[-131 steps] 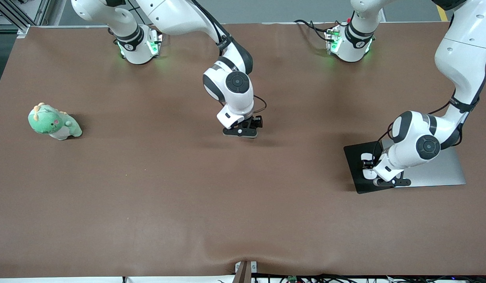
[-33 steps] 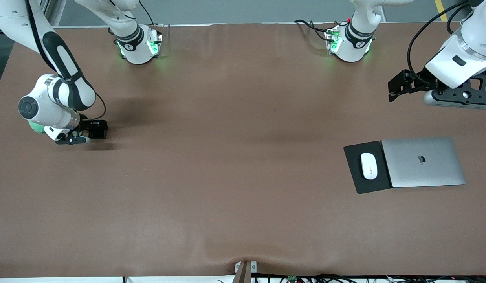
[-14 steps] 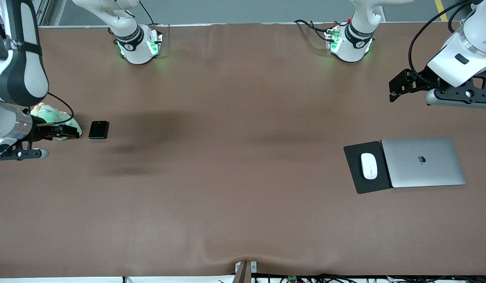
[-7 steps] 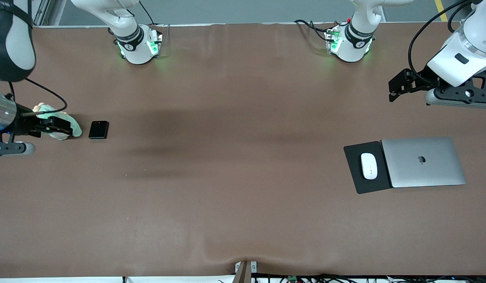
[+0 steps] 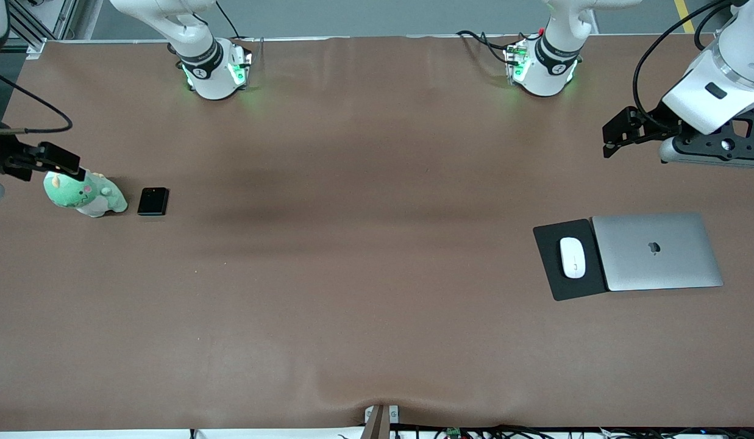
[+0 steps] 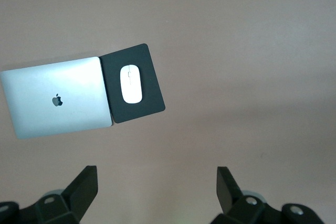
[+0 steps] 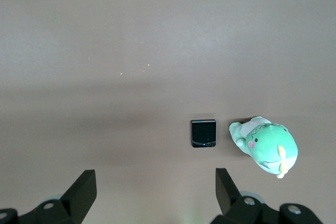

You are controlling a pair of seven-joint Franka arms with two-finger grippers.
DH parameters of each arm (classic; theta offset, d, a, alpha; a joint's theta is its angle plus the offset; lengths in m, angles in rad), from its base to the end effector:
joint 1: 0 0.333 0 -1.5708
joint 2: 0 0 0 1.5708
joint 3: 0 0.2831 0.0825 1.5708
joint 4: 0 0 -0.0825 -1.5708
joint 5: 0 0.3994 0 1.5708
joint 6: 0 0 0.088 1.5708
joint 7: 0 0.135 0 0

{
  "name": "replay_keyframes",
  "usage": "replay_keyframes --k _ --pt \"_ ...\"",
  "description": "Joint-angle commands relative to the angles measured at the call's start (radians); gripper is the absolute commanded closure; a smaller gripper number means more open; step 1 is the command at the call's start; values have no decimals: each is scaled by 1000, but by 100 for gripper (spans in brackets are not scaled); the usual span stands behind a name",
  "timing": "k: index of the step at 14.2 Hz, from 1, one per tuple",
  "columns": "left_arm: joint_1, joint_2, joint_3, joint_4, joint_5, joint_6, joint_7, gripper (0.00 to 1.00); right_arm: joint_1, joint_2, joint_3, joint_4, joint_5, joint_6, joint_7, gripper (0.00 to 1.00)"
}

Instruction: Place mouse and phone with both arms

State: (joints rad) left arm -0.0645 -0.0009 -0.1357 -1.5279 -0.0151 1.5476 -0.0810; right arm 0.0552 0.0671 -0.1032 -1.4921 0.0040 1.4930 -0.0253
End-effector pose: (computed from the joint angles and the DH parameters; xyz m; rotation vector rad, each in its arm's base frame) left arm 0.5566 -0.1151 0.5829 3.1182 -0.1869 0.0286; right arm 0.5780 -0.0255 0.5567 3.1392 -0.0353 -0.1035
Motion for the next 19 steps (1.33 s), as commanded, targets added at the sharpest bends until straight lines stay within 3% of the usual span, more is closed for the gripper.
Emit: replay_keyframes --k 1,19 --pt "3 -16 -4 -6 -14 3 -14 0 5 -23 3 -31 -12 12 21 0" --pt "66 -42 1 -12 -8 -9 12 0 -5 -13 0 -16 -13 18 15 0"
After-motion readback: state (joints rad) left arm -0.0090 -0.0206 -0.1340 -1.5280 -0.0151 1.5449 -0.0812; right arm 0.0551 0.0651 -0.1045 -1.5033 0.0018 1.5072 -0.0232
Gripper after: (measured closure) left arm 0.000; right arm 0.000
